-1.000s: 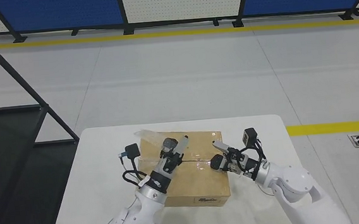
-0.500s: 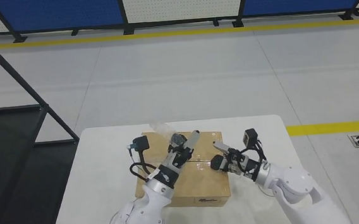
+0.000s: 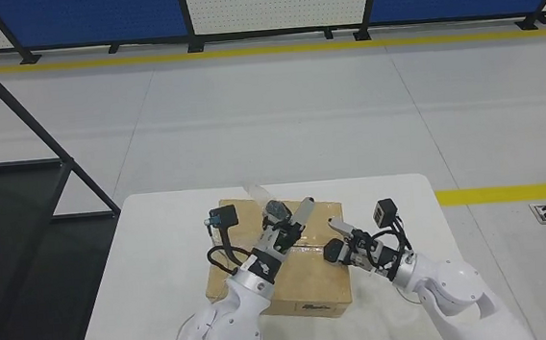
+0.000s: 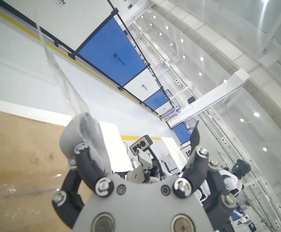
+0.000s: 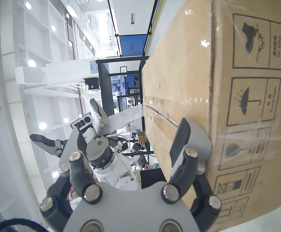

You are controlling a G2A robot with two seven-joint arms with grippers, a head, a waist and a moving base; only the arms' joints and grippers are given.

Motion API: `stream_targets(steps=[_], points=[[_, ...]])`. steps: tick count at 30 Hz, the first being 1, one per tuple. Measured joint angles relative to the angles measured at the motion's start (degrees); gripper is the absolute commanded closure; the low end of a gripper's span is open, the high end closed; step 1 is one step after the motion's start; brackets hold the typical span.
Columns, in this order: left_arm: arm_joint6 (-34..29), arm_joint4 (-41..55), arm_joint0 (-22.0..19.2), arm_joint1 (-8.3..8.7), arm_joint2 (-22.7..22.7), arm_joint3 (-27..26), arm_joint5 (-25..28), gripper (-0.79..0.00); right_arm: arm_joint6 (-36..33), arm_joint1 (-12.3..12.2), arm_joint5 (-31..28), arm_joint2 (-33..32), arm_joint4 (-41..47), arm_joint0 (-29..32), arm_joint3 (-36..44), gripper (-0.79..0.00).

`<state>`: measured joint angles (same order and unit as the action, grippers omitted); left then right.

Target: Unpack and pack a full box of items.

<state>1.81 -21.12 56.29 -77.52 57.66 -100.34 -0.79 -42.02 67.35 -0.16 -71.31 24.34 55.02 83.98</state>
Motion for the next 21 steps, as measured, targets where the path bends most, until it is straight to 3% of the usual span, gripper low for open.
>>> stream_targets(steps=[11, 21], points=[[-0.1, -2.2, 1.9, -0.2, 2.1, -1.8, 0.6, -0.785, -0.2, -0.4, -1.4, -2.0, 0.5, 2.4, 3.0, -0.785], [-0.8, -5.0, 1.3, -1.01, 0.5, -1.7, -0.2, -0.785, 3.1, -0.3, -1.4, -2.9, 1.2, 3.4, 2.7, -0.785]])
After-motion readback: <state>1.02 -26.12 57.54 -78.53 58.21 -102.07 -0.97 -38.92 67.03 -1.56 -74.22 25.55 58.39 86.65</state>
